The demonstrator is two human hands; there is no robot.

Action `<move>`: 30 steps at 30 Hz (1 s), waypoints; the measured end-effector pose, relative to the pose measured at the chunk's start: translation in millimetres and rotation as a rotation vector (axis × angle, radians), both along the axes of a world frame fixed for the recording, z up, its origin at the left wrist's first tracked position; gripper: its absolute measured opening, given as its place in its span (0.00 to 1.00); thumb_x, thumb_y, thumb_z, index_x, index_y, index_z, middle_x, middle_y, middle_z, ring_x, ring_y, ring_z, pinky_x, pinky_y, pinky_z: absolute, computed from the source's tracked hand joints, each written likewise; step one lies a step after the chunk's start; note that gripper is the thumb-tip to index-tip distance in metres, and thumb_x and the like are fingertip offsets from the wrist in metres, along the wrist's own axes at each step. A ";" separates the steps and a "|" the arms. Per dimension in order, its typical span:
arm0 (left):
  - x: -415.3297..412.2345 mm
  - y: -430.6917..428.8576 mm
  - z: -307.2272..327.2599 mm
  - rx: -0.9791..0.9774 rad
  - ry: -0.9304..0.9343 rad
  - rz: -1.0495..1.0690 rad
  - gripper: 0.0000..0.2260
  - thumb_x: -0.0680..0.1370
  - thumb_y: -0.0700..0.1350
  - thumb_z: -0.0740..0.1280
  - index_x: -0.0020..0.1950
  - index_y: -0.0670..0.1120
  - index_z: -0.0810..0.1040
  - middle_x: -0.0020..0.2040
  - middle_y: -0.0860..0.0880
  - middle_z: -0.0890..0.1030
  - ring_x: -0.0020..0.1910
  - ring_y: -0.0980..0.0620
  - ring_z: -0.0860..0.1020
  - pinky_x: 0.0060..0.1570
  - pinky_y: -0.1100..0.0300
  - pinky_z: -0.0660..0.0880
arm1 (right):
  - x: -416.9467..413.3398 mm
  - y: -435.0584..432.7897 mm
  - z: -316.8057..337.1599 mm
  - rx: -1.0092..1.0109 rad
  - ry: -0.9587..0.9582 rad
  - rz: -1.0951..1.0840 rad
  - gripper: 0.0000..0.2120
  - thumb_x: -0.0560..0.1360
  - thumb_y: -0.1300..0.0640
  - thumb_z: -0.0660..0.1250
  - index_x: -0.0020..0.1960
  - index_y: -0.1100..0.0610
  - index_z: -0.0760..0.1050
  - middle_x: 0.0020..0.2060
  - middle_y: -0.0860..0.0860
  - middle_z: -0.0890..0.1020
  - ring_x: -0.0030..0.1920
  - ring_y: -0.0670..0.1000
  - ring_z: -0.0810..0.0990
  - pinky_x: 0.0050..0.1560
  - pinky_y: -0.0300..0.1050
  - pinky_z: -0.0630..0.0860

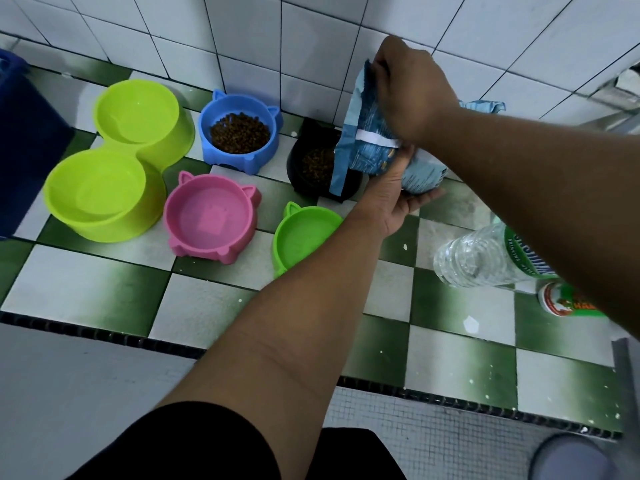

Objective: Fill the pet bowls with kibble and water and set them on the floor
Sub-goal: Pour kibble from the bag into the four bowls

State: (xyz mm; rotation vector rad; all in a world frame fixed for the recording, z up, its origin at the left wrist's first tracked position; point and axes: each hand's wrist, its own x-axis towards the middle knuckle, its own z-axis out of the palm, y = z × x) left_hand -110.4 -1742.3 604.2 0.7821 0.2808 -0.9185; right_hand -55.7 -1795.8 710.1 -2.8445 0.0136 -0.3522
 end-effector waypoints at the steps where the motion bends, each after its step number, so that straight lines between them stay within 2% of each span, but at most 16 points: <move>1: -0.1 0.0 0.2 0.006 -0.005 -0.004 0.26 0.78 0.55 0.73 0.69 0.40 0.74 0.66 0.34 0.78 0.64 0.36 0.80 0.59 0.40 0.80 | -0.6 -0.6 0.7 0.004 0.000 0.000 0.14 0.84 0.53 0.53 0.55 0.62 0.71 0.43 0.58 0.79 0.40 0.58 0.75 0.39 0.50 0.68; 6: 1.3 3.6 3.0 0.064 -0.043 -0.036 0.24 0.78 0.52 0.73 0.69 0.41 0.74 0.64 0.37 0.79 0.63 0.37 0.79 0.56 0.41 0.82 | -10.4 -4.2 3.7 0.025 -0.011 -0.035 0.15 0.84 0.54 0.51 0.55 0.64 0.70 0.40 0.56 0.74 0.39 0.57 0.72 0.38 0.50 0.64; 10: 2.1 7.1 9.5 0.153 -0.107 -0.061 0.24 0.76 0.51 0.75 0.68 0.44 0.75 0.60 0.40 0.80 0.57 0.41 0.81 0.55 0.41 0.82 | -23.1 -10.9 5.5 0.111 -0.060 -0.109 0.15 0.84 0.55 0.50 0.56 0.65 0.69 0.41 0.56 0.74 0.39 0.56 0.71 0.39 0.48 0.62; 15: 1.4 10.3 24.4 0.260 -0.156 -0.057 0.32 0.65 0.52 0.82 0.65 0.48 0.75 0.59 0.42 0.81 0.55 0.41 0.83 0.47 0.45 0.85 | -35.6 -21.6 8.4 0.252 -0.112 -0.241 0.12 0.83 0.57 0.50 0.54 0.64 0.68 0.40 0.56 0.73 0.39 0.55 0.70 0.36 0.44 0.56; 18: 3.0 12.1 25.9 0.270 -0.196 -0.003 0.27 0.71 0.49 0.81 0.66 0.49 0.73 0.59 0.43 0.81 0.56 0.41 0.83 0.42 0.47 0.85 | -41.5 -20.6 14.0 0.303 -0.159 -0.264 0.14 0.84 0.56 0.50 0.54 0.65 0.68 0.41 0.56 0.73 0.40 0.54 0.69 0.38 0.42 0.57; 21: 4.8 22.0 34.9 0.269 -0.227 -0.012 0.17 0.73 0.46 0.79 0.56 0.53 0.74 0.53 0.48 0.81 0.54 0.43 0.83 0.43 0.48 0.85 | -50.3 -13.5 18.9 0.365 -0.211 -0.262 0.14 0.84 0.56 0.50 0.54 0.66 0.68 0.41 0.54 0.73 0.39 0.49 0.69 0.40 0.41 0.60; 23: 3.2 31.8 41.0 0.260 -0.249 -0.020 0.16 0.73 0.45 0.79 0.52 0.54 0.73 0.50 0.51 0.81 0.51 0.47 0.83 0.44 0.48 0.85 | -57.0 -7.5 22.1 0.400 -0.251 -0.265 0.15 0.84 0.57 0.50 0.53 0.67 0.68 0.40 0.54 0.73 0.37 0.45 0.67 0.40 0.40 0.60; 26: -2.5 50.2 50.7 0.258 -0.276 0.005 0.19 0.74 0.45 0.79 0.58 0.54 0.73 0.50 0.51 0.81 0.50 0.48 0.83 0.39 0.50 0.85 | -62.5 7.8 30.0 0.420 -0.285 -0.249 0.15 0.84 0.56 0.50 0.53 0.67 0.69 0.40 0.53 0.73 0.37 0.44 0.67 0.41 0.40 0.62; 30: -11.3 77.4 52.6 0.207 -0.212 0.065 0.23 0.74 0.46 0.78 0.65 0.51 0.72 0.55 0.48 0.81 0.50 0.45 0.83 0.39 0.49 0.85 | -58.9 46.5 40.3 0.374 -0.274 -0.153 0.16 0.84 0.54 0.50 0.53 0.65 0.68 0.41 0.54 0.73 0.39 0.49 0.68 0.41 0.42 0.62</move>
